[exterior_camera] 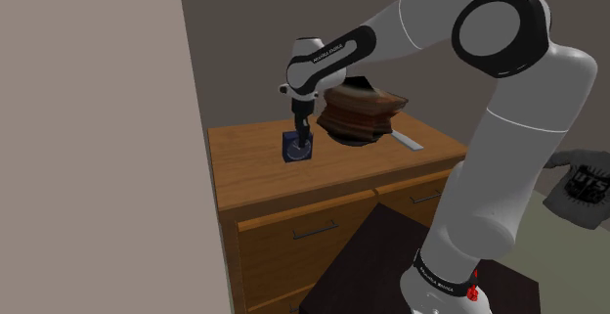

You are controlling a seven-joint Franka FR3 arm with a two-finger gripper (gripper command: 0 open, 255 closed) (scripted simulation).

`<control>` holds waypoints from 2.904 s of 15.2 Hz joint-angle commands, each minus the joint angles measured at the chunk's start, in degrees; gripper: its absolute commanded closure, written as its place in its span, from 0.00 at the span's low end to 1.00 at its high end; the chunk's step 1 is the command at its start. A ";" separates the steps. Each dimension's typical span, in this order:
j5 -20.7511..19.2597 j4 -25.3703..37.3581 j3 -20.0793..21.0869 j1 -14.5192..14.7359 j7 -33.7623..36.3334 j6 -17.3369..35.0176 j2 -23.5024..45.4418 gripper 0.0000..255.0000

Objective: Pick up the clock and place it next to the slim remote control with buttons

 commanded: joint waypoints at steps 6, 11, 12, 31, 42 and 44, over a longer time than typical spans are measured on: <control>-0.72 3.19 0.13 0.05 0.56 -5.30 -2.19 1.00; -1.05 5.87 0.24 0.10 0.83 -9.10 -3.35 1.00; -1.10 6.44 0.27 0.11 0.88 -9.85 -3.54 1.00; -5.51 3.68 -5.02 -4.84 -7.58 -17.21 -14.39 1.00; -10.80 -0.18 -13.72 -11.38 -20.39 -18.39 -20.84 1.00; -11.61 -0.05 -15.57 -12.46 -23.00 -18.61 -21.25 1.00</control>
